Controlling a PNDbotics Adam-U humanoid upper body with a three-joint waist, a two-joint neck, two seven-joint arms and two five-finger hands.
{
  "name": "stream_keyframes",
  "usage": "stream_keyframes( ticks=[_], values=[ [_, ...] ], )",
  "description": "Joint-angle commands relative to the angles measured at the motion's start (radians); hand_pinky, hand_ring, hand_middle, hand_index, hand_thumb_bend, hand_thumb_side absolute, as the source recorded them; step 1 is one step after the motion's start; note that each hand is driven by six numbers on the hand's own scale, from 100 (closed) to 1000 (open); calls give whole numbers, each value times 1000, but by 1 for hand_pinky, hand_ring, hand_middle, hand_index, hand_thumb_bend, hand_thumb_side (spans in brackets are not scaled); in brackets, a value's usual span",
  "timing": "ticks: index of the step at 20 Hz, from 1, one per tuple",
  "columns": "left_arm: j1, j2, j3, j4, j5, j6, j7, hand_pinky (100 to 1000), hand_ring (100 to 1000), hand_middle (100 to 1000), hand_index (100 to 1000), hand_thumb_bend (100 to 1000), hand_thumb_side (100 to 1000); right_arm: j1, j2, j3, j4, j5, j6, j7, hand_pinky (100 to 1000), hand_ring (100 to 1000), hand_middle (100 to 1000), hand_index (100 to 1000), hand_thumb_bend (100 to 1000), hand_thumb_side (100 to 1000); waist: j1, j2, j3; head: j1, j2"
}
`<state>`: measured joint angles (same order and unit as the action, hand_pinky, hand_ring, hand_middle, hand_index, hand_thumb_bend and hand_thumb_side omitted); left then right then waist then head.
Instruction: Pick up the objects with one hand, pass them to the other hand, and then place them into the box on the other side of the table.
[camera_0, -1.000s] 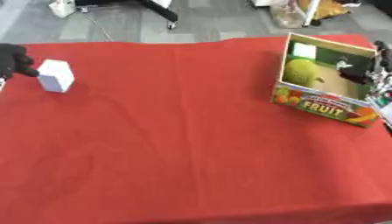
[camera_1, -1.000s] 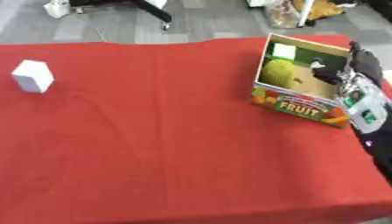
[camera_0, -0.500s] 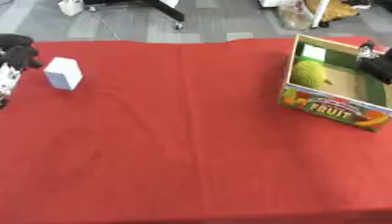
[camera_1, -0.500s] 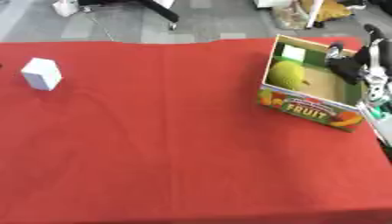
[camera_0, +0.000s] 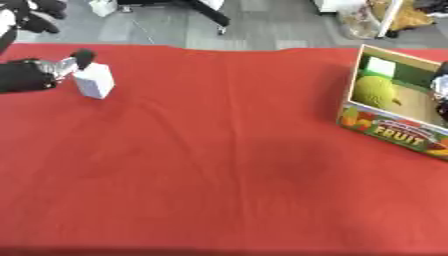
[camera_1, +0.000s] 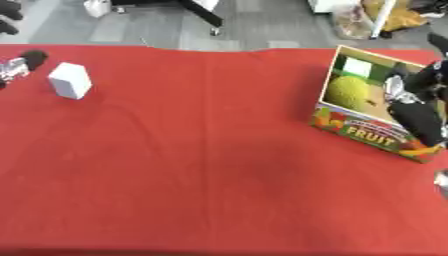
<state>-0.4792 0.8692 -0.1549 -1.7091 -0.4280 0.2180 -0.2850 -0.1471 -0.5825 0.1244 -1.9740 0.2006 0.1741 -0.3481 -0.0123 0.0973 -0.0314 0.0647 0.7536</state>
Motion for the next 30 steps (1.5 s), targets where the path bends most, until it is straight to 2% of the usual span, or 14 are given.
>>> stream_keyframes(
  ticks=[1,3,5,9,12,18,23,30],
  values=[
    [-89,16,-17,150,-181,25,-123,833,753,775,908,559,585,-3,13,8,-26,17,-38,17,363,494,379,924,100,504,-3,-5,-6,25,-13],
    [-150,-40,-6,271,-234,62,-121,838,744,763,891,531,627,-5,31,20,-26,8,-44,18,361,492,376,917,100,524,-6,-1,-15,35,-18],
    [-198,-94,8,394,-246,104,-69,840,736,752,879,516,662,-7,44,34,-26,-4,-44,20,360,491,374,914,100,540,-11,4,-25,43,-23],
    [-259,-174,40,601,-198,183,92,838,718,736,862,500,684,-3,61,46,-26,-18,-43,19,359,489,371,910,100,553,-17,14,-43,54,-34],
    [-281,-199,58,697,-125,206,218,835,704,723,849,512,713,-3,71,53,-26,-27,-41,15,357,488,369,907,100,569,-22,25,-56,64,-43],
    [-283,-206,62,768,3,191,375,832,692,713,839,505,735,-9,98,67,-26,-44,-41,8,356,487,366,903,100,590,-34,48,-83,84,-61],
    [-277,-214,56,791,52,179,408,831,688,709,837,511,753,-12,105,74,-26,-50,-39,8,354,485,362,899,100,604,-39,59,-92,90,-64],
    [-267,-240,53,825,73,172,418,821,660,673,804,458,715,-10,110,79,-26,-55,-34,5,354,485,361,894,100,618,-41,64,-96,88,-61]
  ],
)
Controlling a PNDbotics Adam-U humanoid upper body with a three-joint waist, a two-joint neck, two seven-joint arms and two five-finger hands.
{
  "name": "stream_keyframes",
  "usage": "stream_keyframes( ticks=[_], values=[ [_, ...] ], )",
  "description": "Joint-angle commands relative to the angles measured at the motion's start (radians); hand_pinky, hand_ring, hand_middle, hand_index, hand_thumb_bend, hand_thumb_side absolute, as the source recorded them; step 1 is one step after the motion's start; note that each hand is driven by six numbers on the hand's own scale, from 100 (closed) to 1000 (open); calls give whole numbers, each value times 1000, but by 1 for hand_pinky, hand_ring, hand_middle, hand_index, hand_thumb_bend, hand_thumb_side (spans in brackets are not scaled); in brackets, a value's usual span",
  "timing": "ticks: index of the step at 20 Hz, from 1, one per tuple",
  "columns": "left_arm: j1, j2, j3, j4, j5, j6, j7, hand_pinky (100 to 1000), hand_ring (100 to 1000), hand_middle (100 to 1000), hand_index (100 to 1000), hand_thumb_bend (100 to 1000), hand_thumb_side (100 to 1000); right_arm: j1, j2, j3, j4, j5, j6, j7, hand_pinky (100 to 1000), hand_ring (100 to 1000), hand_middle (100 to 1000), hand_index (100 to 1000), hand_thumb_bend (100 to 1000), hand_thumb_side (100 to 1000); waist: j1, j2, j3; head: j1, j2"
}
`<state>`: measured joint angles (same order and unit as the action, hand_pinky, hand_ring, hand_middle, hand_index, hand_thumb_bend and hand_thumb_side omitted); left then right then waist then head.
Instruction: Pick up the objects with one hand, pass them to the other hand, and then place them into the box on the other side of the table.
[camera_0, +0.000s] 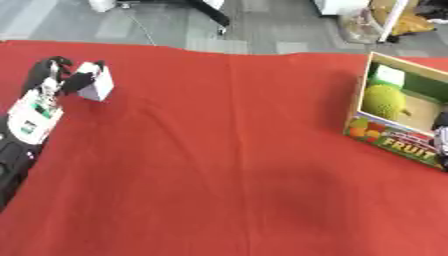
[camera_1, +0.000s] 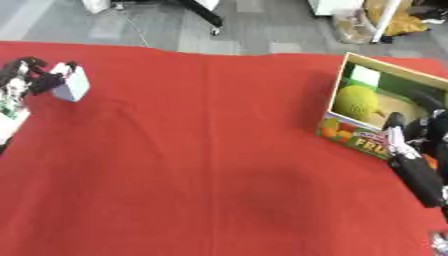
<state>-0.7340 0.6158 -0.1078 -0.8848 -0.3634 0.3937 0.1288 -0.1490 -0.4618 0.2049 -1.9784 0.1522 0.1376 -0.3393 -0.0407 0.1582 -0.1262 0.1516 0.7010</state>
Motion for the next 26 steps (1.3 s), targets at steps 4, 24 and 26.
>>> stream_keyframes(
  ticks=[4,24,26],
  values=[
    [-8,2,6,13,16,-12,12,807,623,630,768,388,618,-7,-10,0,-22,-9,5,-4,353,485,361,894,100,624,-13,3,-2,1,-8],
    [78,128,-19,-391,296,-68,90,775,492,474,607,100,241,4,-18,3,-22,4,15,0,354,482,357,871,100,628,8,-42,39,-30,24],
    [109,159,-17,-508,334,-72,81,775,492,474,607,100,242,5,-18,4,-22,9,13,2,355,482,356,869,100,625,12,-49,44,-39,30]
  ],
)
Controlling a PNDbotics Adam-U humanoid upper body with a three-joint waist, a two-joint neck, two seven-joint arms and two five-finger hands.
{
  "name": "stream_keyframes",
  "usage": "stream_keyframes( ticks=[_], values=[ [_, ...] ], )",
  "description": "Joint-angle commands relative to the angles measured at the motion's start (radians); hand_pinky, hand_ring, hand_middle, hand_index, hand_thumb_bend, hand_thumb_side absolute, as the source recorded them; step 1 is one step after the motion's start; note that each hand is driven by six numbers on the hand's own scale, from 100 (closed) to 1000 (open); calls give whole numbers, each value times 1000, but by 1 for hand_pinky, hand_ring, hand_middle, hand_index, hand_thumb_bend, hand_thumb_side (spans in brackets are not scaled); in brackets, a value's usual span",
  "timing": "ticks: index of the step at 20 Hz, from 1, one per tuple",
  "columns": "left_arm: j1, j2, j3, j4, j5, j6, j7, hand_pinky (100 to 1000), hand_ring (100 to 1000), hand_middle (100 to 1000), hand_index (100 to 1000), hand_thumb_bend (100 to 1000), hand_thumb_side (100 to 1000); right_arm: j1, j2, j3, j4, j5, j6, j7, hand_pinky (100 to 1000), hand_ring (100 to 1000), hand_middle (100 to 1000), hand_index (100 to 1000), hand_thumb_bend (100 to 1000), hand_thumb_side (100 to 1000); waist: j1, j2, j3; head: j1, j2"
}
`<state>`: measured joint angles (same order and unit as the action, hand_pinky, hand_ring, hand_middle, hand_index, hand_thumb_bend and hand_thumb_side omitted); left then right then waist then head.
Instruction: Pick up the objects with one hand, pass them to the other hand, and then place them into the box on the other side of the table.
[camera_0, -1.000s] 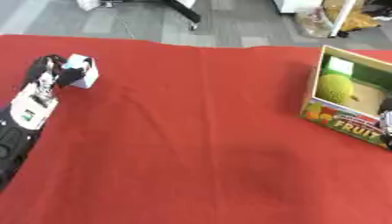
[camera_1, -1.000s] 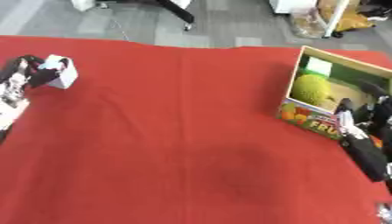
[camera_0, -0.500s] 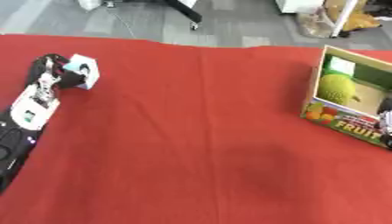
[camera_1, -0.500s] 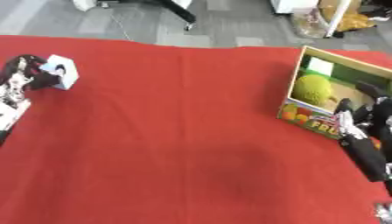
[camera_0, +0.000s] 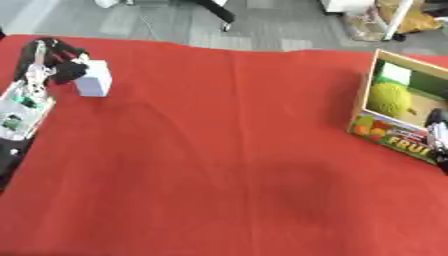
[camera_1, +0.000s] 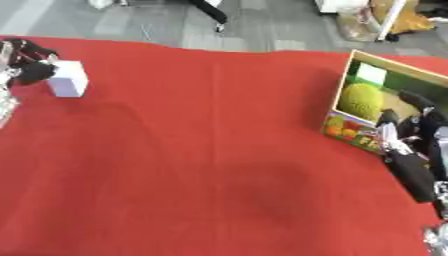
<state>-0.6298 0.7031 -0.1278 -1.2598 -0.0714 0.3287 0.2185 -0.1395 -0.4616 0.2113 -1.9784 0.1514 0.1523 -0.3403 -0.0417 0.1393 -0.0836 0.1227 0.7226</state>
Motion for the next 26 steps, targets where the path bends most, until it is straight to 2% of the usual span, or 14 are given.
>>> stream_keyframes(
  ticks=[1,5,7,8,9,10,11,14,18,22,26],
  values=[
    [20,85,6,-189,61,-6,-12,776,494,476,609,100,237,-5,-19,-2,-22,12,-2,5,355,482,356,868,100,624,16,-33,4,-15,12],
    [71,120,11,-367,104,12,-28,779,506,489,627,100,234,-8,-18,4,-22,20,-2,13,356,483,356,866,100,624,23,-43,11,-25,19],
    [85,124,9,-404,97,32,-39,785,534,519,668,100,307,-11,-17,7,-22,21,-1,18,356,482,356,865,100,625,24,-46,12,-31,17],
    [89,124,5,-407,84,45,-46,792,557,546,693,144,352,-12,-16,9,-22,21,-1,20,356,482,355,865,100,626,24,-46,11,-32,15],
    [89,122,-2,-400,66,64,-58,811,608,606,748,250,459,-13,-16,10,-22,20,-1,21,356,482,355,866,100,627,24,-46,10,-34,15],
    [85,119,-14,-382,40,88,-77,821,633,638,778,301,515,-14,-16,12,-22,19,0,23,355,482,355,866,100,628,23,-46,9,-34,14],
    [77,115,-25,-362,8,109,-100,843,686,700,832,403,595,-14,-16,14,-22,18,0,25,355,482,355,865,100,630,23,-46,8,-34,14],
    [26,75,-56,-240,-126,174,-161,851,712,732,859,518,690,-13,-14,18,-22,14,3,28,354,482,354,864,100,636,20,-44,3,-34,15],
    [-68,-12,-50,25,-288,228,-142,847,717,737,862,573,736,-15,-7,26,-22,5,5,32,353,481,352,863,100,642,12,-39,-9,-24,13],
    [-129,-64,-8,262,-375,233,-73,840,716,736,862,615,752,-18,0,33,-22,-5,6,34,353,481,351,862,100,651,5,-26,-28,-14,3],
    [-143,-79,15,356,-404,210,-14,827,700,720,849,636,757,-18,5,36,-22,-11,6,31,352,480,349,861,100,658,3,-14,-38,-10,-1]
  ],
)
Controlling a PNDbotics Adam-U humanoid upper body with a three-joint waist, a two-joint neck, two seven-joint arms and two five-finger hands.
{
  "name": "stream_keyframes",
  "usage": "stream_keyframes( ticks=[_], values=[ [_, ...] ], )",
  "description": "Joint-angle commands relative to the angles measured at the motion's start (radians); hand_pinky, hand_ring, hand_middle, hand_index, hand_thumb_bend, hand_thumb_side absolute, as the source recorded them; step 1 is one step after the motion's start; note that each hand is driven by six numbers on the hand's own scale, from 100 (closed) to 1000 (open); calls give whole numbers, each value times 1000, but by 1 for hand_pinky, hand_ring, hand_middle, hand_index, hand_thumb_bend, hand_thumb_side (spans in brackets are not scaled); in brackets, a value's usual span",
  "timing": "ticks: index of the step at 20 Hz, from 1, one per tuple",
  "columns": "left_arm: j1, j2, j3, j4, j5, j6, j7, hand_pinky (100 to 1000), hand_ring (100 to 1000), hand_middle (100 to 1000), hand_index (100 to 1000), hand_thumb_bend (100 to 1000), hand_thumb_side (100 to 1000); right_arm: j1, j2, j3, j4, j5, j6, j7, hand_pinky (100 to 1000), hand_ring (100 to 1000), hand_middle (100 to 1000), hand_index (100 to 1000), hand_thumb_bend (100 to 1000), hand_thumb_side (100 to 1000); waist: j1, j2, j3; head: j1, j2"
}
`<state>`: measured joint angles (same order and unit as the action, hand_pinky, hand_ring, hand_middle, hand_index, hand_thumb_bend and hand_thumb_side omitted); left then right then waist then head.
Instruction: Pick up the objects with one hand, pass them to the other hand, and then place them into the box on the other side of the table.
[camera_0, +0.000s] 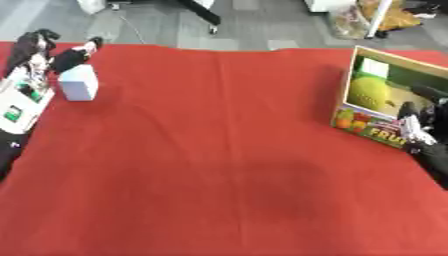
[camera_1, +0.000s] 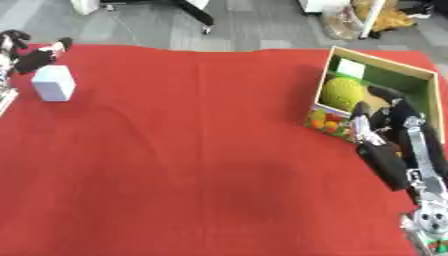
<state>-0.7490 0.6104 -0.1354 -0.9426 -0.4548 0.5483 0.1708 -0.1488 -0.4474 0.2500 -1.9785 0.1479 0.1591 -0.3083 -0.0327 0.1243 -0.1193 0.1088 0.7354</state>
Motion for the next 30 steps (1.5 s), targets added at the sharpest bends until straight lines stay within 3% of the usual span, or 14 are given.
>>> stream_keyframes(
  ticks=[1,9,13,21,26,30],
  values=[
    [-25,11,25,48,-20,-13,44,827,700,720,849,636,757,-9,-9,-3,-22,-9,-1,-2,352,480,349,861,100,658,-7,3,-4,4,-14],
    [-19,-8,22,92,-15,-23,28,823,696,714,847,622,740,0,-3,0,-22,-13,-8,-6,350,479,358,865,100,664,-13,9,-11,7,-18],
    [-15,-18,26,110,-18,-25,20,818,684,700,838,553,677,2,-1,1,-22,-15,-9,-6,350,482,358,866,100,666,-15,11,-12,8,-18],
    [-14,-32,25,112,-6,-33,-9,780,598,600,755,427,425,4,0,3,-22,-18,-9,-7,350,483,357,865,100,673,-16,11,-12,10,-16],
    [-15,-32,30,95,20,-32,27,754,522,506,658,259,220,5,-1,3,-22,-18,-9,-8,351,482,357,863,100,676,-14,9,-11,11,-17],
    [-11,-21,27,48,81,-49,59,757,509,487,635,178,218,5,-2,2,-22,-16,-10,-9,351,483,357,863,100,675,-11,7,-7,11,-16]
  ],
)
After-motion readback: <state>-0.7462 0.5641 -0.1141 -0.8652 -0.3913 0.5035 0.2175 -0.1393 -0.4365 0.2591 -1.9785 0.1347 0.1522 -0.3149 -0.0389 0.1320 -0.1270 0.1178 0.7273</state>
